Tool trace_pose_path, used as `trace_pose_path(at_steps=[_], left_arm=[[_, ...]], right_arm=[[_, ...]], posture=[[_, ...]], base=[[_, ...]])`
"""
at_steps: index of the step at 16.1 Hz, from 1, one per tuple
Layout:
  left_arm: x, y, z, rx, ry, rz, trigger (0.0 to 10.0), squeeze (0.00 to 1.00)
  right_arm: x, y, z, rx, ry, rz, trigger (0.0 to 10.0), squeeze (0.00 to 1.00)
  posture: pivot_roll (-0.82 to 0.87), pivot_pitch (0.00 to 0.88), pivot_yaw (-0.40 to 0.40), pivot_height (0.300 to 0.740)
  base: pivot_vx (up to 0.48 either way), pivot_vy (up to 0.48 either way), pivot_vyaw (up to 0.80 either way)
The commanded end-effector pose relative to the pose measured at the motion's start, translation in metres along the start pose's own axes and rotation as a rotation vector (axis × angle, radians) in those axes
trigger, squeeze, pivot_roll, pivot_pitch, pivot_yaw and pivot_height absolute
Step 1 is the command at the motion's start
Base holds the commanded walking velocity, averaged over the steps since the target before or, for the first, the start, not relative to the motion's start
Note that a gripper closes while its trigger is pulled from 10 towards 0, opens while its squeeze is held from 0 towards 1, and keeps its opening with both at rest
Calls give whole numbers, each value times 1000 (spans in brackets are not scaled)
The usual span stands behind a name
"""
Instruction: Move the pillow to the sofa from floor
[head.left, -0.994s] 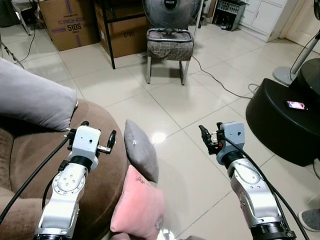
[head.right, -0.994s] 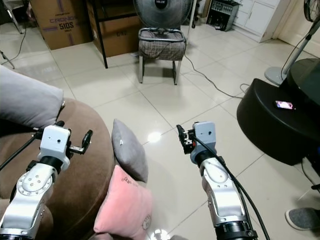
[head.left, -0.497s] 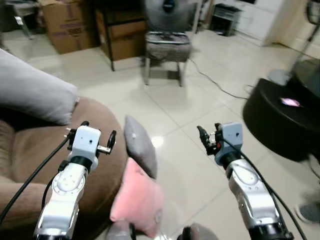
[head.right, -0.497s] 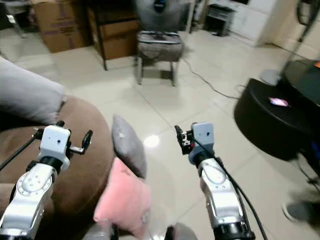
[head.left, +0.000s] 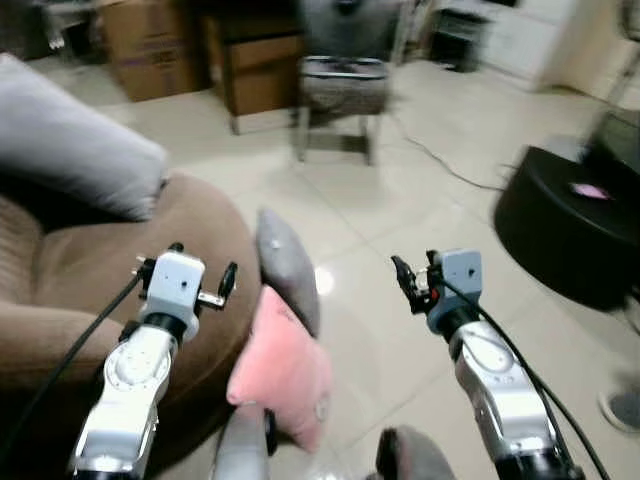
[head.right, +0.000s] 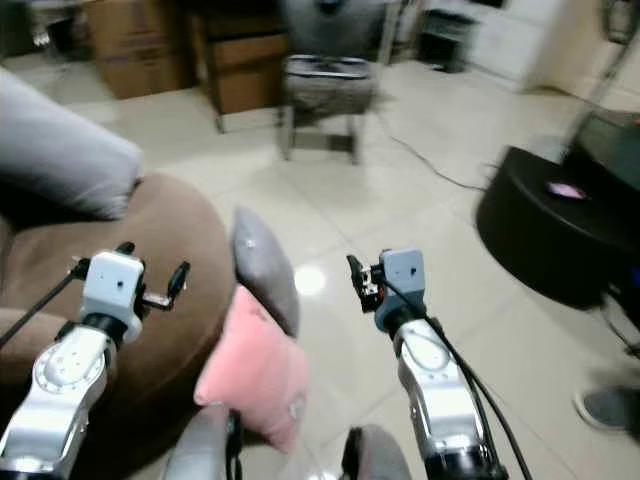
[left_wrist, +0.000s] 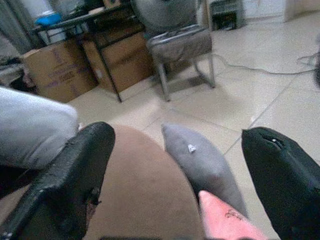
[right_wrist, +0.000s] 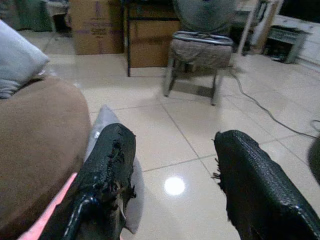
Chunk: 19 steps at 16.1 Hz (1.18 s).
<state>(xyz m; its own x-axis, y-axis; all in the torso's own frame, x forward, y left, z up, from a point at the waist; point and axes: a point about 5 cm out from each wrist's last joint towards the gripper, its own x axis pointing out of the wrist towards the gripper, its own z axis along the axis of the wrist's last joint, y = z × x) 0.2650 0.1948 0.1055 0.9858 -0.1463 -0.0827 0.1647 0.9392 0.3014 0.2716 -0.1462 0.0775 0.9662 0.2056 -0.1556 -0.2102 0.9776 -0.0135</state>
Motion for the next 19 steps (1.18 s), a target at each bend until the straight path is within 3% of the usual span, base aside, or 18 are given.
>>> trace_pose_path(at_steps=[1,9,13,19], left_arm=[[-4,0,-3,-7,10,-5,10000,0],[-3,1,-2,-4,7,-10,10000,0],[-2,1,-1,9,4,1,10000,0],[0,0,1,7,-3,3,10000,0]], right_arm=[[4,0,6,-17,-19,5,10000,0],[4,1,5,-16,-17,13,10000,0],[5,1,4,-20,-13,12,10000,0],[4,0,2,-15,-11,4,10000,0]], posture=[[99,0,-26,651],[101,0,-25,651],[103,0,-26,651],[101,0,-22,597]], base=[[270,0,0],[272,0,0],[0,0,0],[0,0,0]])
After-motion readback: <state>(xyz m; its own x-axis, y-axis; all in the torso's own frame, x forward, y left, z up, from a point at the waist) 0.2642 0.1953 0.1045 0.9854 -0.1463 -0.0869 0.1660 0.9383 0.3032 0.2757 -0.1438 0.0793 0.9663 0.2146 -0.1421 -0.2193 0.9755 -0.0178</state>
